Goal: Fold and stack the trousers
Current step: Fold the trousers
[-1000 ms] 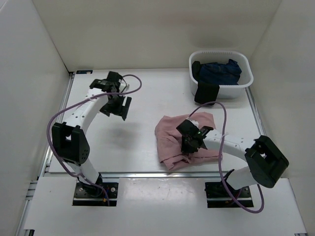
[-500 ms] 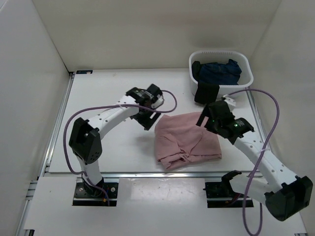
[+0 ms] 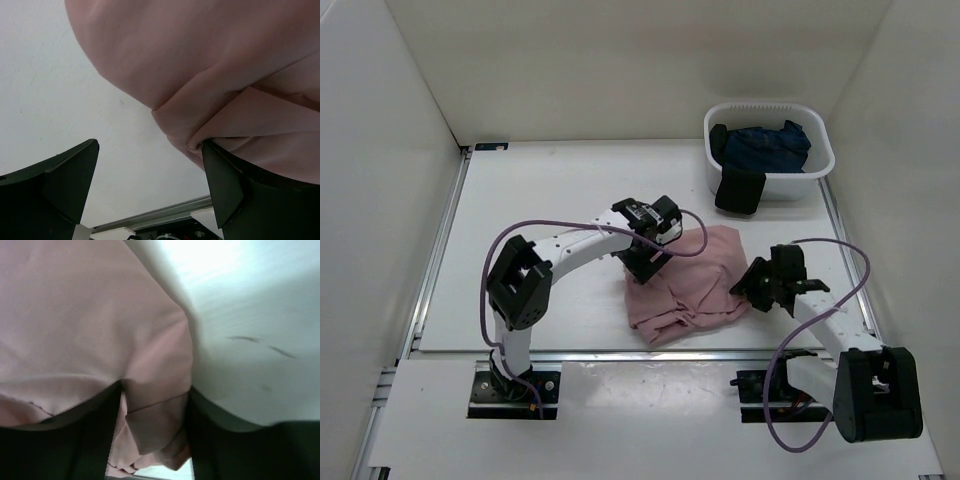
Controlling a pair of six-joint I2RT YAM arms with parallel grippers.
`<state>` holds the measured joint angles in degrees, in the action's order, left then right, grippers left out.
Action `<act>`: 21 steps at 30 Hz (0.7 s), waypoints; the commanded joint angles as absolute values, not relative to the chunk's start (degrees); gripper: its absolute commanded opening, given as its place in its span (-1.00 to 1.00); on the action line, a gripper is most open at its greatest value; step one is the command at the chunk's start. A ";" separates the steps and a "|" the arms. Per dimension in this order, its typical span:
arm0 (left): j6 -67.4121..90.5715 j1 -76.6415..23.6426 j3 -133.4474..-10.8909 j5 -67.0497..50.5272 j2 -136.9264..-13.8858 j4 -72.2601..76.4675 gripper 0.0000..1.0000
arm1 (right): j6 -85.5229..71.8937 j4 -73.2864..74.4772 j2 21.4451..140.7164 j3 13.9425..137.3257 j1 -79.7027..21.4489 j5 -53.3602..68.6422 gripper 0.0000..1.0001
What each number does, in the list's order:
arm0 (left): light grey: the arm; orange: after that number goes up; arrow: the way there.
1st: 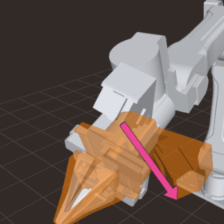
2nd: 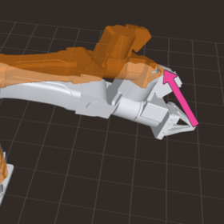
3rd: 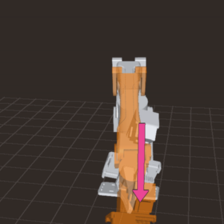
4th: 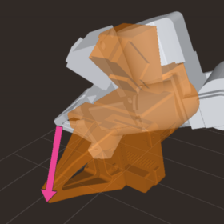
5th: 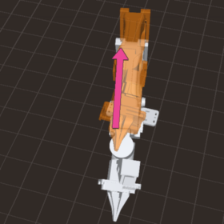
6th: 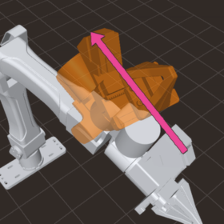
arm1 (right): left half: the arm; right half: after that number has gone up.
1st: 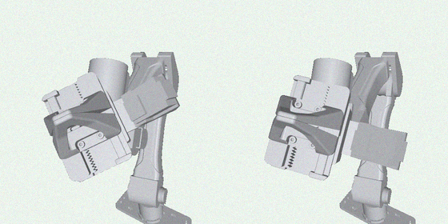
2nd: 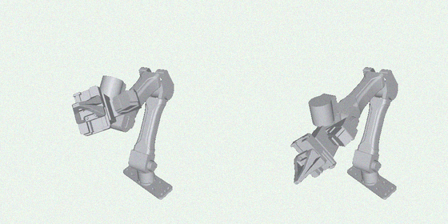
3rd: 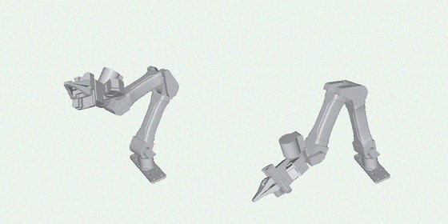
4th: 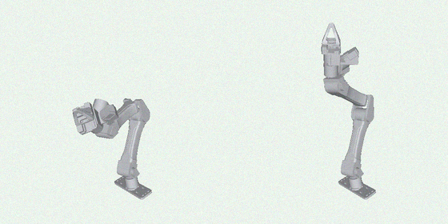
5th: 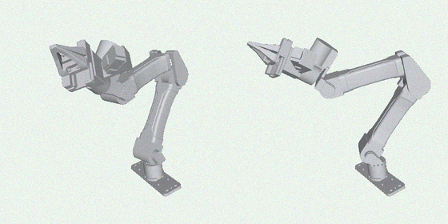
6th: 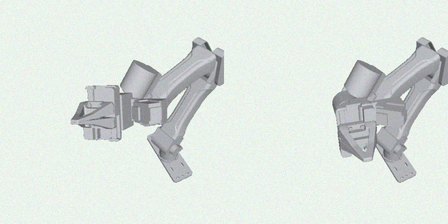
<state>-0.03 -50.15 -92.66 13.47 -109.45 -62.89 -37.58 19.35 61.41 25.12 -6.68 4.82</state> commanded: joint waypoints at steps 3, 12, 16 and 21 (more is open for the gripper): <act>0.00 -42.84 -90.70 18.19 -106.53 -59.94 0.92 | -50.87 8.09 58.98 21.09 -12.63 11.43 0.02; 0.00 -28.92 -91.33 19.60 -99.50 -59.94 1.00 | -56.10 5.44 63.96 27.14 -23.29 3.34 -0.19; 0.00 -24.54 -88.69 22.24 -95.55 -59.94 1.00 | -51.95 8.61 70.04 32.42 -21.53 5.25 -0.19; 0.00 -19.70 -88.68 22.76 -91.76 -61.17 1.00 | -47.12 22.54 70.76 39.97 -21.53 3.19 0.89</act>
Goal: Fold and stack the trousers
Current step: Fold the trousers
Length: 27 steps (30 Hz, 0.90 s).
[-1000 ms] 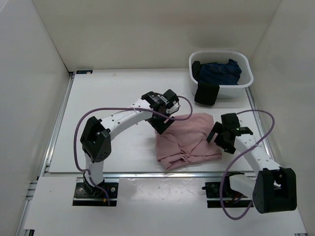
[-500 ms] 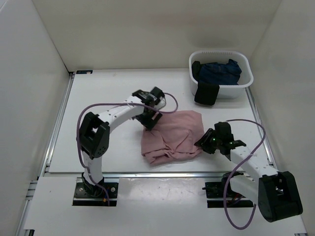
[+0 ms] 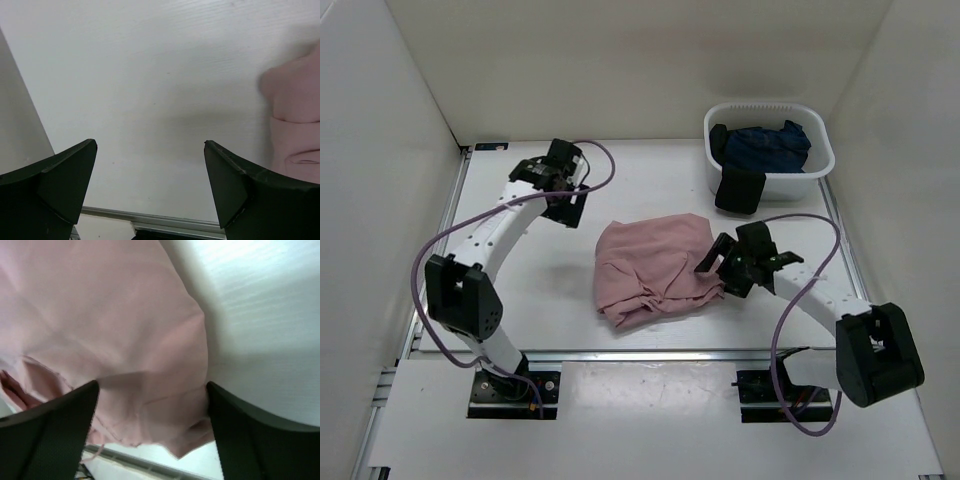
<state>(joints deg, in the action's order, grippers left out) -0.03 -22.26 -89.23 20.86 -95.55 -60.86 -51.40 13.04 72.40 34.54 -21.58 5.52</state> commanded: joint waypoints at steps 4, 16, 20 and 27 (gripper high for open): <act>0.00 -12.33 -88.68 22.68 -88.17 -63.19 1.00 | -42.12 43.55 62.96 51.73 -14.79 -6.74 0.98; 0.00 9.65 -76.48 18.99 -79.29 -65.57 1.00 | -28.74 69.43 60.37 80.32 2.81 -10.37 0.98; 0.00 16.24 -72.25 16.62 -75.42 -64.25 1.00 | -27.60 69.43 62.39 84.19 2.81 -10.90 0.98; 0.00 16.79 -70.75 15.38 -73.74 -64.25 1.00 | -27.07 68.21 64.60 82.97 2.81 -8.53 0.98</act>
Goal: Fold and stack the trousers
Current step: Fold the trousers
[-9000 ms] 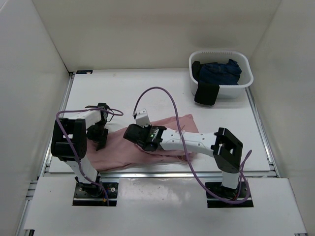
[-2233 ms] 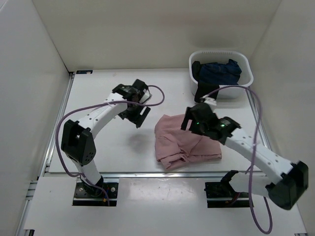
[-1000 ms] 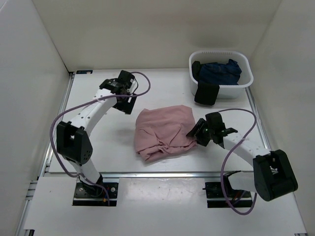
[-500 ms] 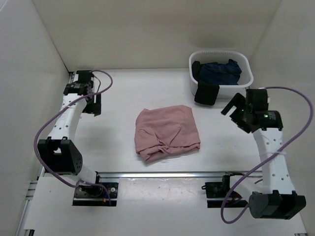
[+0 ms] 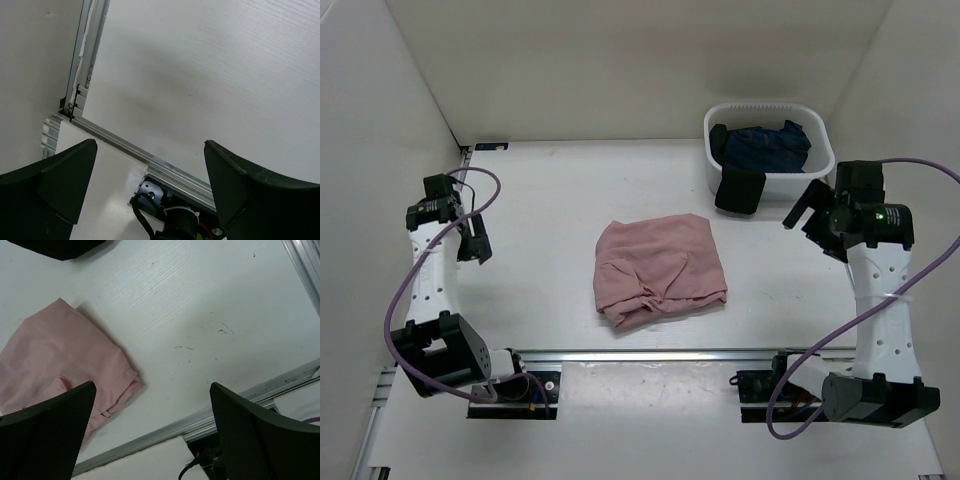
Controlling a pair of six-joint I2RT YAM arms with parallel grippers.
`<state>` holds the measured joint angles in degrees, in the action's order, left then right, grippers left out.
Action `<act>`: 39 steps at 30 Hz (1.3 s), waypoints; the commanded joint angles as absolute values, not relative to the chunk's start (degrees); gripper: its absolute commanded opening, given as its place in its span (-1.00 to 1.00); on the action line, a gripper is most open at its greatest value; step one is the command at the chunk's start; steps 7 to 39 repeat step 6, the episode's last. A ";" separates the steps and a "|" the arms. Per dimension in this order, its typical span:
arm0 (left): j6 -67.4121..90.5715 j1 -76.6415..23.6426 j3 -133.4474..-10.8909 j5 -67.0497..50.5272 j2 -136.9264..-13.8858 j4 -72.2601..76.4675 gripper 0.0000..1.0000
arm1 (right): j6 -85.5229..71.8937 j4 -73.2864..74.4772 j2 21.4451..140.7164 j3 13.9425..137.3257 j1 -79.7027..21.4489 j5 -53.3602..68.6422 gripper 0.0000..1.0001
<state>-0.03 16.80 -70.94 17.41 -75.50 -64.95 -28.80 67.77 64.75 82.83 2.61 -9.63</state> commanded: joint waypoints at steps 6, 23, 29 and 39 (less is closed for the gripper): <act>0.00 17.31 -72.42 15.38 -74.27 -64.78 1.00 | -26.02 68.20 64.60 82.97 2.81 -10.89 0.98; 0.00 17.31 -72.42 15.38 -74.27 -64.78 1.00 | -26.02 68.20 64.60 82.97 2.81 -10.89 0.98; 0.00 17.31 -72.42 15.38 -74.27 -64.78 1.00 | -26.02 68.20 64.60 82.97 2.81 -10.89 0.98; 0.00 17.31 -72.42 15.38 -74.27 -64.78 1.00 | -26.02 68.20 64.60 82.97 2.81 -10.89 0.98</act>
